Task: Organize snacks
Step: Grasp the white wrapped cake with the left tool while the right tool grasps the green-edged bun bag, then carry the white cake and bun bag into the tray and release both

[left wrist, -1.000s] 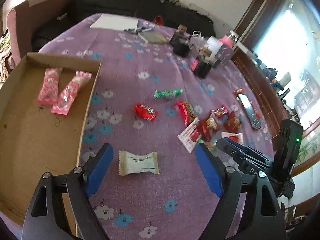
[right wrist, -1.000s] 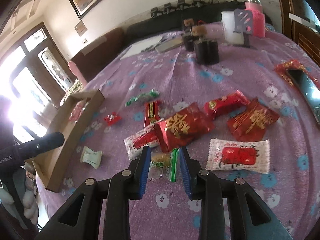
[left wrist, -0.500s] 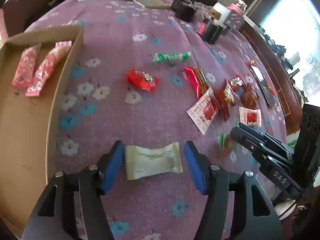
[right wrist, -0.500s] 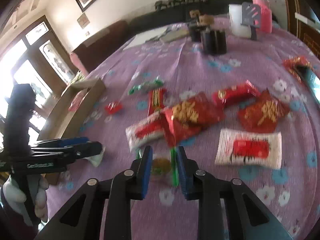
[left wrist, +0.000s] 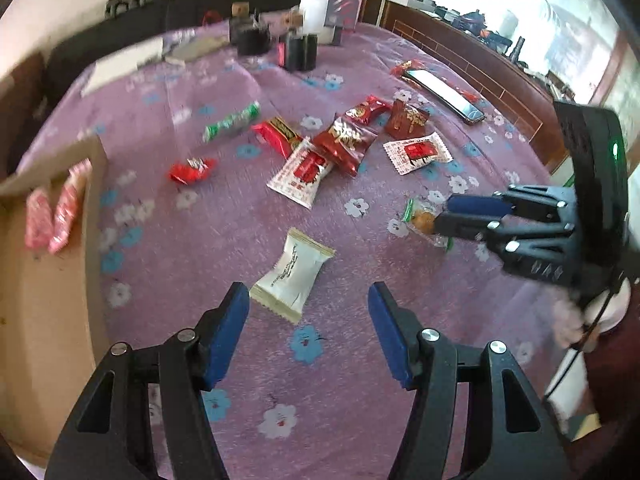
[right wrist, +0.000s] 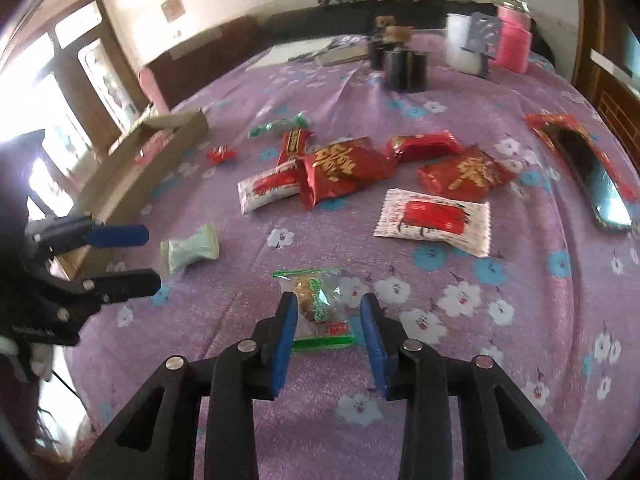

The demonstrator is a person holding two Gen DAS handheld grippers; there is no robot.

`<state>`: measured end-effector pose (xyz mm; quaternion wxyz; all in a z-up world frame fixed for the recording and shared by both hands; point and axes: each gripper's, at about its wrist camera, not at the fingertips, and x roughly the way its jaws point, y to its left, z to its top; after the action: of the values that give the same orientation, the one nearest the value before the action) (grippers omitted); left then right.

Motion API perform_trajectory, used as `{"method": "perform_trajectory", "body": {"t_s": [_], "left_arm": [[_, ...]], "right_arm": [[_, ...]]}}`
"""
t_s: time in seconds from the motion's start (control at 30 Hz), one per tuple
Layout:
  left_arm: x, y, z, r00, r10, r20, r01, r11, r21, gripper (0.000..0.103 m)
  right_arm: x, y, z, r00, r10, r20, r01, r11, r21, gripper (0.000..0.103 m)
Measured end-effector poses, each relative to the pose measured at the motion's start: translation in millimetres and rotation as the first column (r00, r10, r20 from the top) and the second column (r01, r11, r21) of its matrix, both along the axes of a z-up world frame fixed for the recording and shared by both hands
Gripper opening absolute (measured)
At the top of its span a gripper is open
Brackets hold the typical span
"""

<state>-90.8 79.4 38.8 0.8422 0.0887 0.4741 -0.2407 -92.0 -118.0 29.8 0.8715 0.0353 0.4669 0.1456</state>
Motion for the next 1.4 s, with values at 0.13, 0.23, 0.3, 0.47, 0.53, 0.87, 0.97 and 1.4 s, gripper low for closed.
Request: {"method": "perform_trajectory", "body": {"t_s": [0.13, 0.23, 0.3, 0.47, 0.53, 0.87, 0.97, 1.4], "left_arm": [[2, -8, -3, 0.996, 0.008, 0.089, -0.016, 0.997, 0.079, 0.061], [10, -14, -10, 0.996, -0.007, 0.086, -0.001, 0.996, 0.09, 0.061], [14, -20, -15, 0.997, -0.014, 0.08, 0.006, 0.995, 0.098, 0.061], [21, -32, -31, 0.998, -0.02, 0.062, 0.012, 0.991, 0.13, 0.061], [22, -34, -33, 0.997, -0.012, 0.07, 0.003, 0.992, 0.123, 0.061], [22, -28, -32, 0.998, 0.047, 0.044, -0.05, 0.996, 0.071, 0.023], [19, -24, -28, 0.998, 0.058, 0.036, -0.06, 0.997, 0.038, 0.023], [-1, 76, 33, 0.975, 0.219, 0.035, -0.211, 0.963, -0.169, 0.024]], "right_arm": [[0, -7, -2, 0.999, -0.035, -0.002, 0.035, 0.999, 0.041, 0.036], [0, -7, -5, 0.999, -0.044, -0.008, 0.044, 0.996, 0.075, 0.036], [-2, -6, -7, 0.999, -0.04, -0.004, 0.04, 0.996, 0.076, 0.041], [-3, 2, -10, 1.0, -0.007, 0.006, 0.006, 0.999, 0.041, 0.046], [-4, 8, -10, 1.0, 0.006, 0.016, -0.006, 1.0, 0.018, 0.046], [-2, 25, -14, 0.999, 0.014, 0.036, -0.012, 0.998, -0.068, 0.037], [-3, 26, -13, 0.999, 0.009, 0.04, -0.006, 0.997, -0.078, 0.033], [-15, 44, 19, 0.995, 0.032, 0.097, -0.025, 0.997, -0.069, 0.005]]}}
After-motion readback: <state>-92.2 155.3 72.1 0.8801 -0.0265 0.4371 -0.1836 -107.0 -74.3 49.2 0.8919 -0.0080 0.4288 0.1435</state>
